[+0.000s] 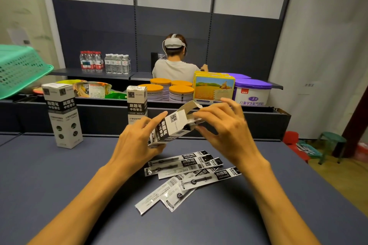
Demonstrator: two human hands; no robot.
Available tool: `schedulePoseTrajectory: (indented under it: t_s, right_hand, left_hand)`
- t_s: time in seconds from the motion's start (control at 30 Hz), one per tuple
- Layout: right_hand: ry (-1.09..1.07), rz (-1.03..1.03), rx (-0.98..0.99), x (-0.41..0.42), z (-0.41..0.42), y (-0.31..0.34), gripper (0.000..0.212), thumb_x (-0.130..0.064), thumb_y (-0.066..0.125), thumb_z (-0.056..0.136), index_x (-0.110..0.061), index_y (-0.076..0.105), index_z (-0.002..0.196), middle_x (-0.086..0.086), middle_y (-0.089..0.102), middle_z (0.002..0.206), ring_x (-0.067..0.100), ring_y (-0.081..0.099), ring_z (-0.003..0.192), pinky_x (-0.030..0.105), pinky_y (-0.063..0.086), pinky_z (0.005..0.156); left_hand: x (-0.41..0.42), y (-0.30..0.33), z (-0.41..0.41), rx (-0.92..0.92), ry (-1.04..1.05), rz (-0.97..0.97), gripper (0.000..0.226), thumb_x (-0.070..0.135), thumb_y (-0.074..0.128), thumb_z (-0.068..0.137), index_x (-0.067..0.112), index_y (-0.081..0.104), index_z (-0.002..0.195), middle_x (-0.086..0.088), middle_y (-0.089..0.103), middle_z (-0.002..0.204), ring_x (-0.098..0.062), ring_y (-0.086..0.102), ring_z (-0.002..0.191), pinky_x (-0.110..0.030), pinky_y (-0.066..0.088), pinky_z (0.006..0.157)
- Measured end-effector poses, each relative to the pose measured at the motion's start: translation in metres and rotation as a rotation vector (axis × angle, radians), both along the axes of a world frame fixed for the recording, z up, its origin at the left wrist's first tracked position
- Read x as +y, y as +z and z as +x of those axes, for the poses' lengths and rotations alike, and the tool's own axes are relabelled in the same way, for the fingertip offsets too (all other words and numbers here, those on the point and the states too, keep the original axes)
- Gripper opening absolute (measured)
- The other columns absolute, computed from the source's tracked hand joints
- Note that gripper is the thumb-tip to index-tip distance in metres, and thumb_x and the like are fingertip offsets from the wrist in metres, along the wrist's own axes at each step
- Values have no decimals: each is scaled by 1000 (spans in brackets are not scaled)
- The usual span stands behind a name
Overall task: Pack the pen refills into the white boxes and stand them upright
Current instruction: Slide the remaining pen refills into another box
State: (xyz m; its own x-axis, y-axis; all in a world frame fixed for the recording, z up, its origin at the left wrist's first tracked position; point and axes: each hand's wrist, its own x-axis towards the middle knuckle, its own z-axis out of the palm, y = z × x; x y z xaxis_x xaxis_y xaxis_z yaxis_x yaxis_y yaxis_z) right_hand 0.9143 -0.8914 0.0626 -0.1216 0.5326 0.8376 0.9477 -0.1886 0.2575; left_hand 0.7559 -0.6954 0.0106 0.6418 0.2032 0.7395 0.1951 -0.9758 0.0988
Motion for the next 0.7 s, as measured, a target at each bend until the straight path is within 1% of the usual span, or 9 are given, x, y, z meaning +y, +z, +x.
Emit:
schedulePoseTrajectory:
  t_s: [0.07,0.13,0.23,0.3,0.37,0.43,0.53,0.6,0.7]
  right_hand:
    - [-1,45,58,-5,4,2,28,-31,63,87,-17,69,111,0,69,108,16,57,105,38,32,107]
    - [1,50,74,-6,6,2,24,-26,64,86,-17,69,107,0,70,104,18,59,101,37,34,102]
    - [17,5,19,3,0,-5,18,-16,73,82,-16,71,100,0,71,97,22,62,92,36,38,93]
    - [23,-45,-25,11,-5,-10,22,-15,76,81,-16,71,102,0,71,100,21,63,93,37,40,94]
    - [43,-50,5,13,-7,-10,25,-19,72,84,-16,69,109,0,70,107,19,61,99,38,40,97]
    - [58,9,92,9,-5,-6,30,-24,67,86,-15,67,114,1,69,110,19,59,102,36,39,98]
    - [49,86,157,3,-1,-4,26,-23,63,86,-14,68,110,1,70,105,18,59,100,33,39,95]
    - [58,64,145,5,-1,-6,19,-20,62,88,-14,69,105,0,70,100,18,59,96,32,40,91]
    - [72,-49,87,12,-3,-12,20,-22,60,88,-15,70,104,0,71,101,21,60,95,35,45,86]
  left_hand:
    - [0,0,0,-4,2,-3,95,34,84,68,30,32,147,-3,59,110,-17,57,87,-34,53,70]
    - [-1,0,0,-4,-3,1,95,33,84,68,29,32,147,-3,59,109,-18,57,87,-34,52,69]
    - [-3,1,1,-2,-9,14,96,32,85,66,28,34,147,-3,59,108,-18,57,86,-33,51,69]
    - [-4,0,1,2,-5,29,96,33,86,65,27,35,147,-3,59,108,-18,57,85,-33,50,69]
    - [-3,1,0,5,-2,28,96,34,85,66,27,34,147,-2,59,108,-18,57,85,-32,50,69]
    - [-2,1,0,1,-3,15,95,33,85,66,27,34,147,-3,59,109,-18,57,86,-33,51,70]
    - [-3,2,-1,-6,-7,12,95,33,85,67,27,35,147,-3,60,109,-18,57,87,-33,52,70]
    - [-5,2,0,-4,-7,21,94,33,85,67,26,35,146,-3,60,108,-17,57,86,-32,51,69]
    - [-6,2,1,-1,-14,31,94,33,85,66,25,37,146,-3,60,106,-17,57,84,-31,49,68]
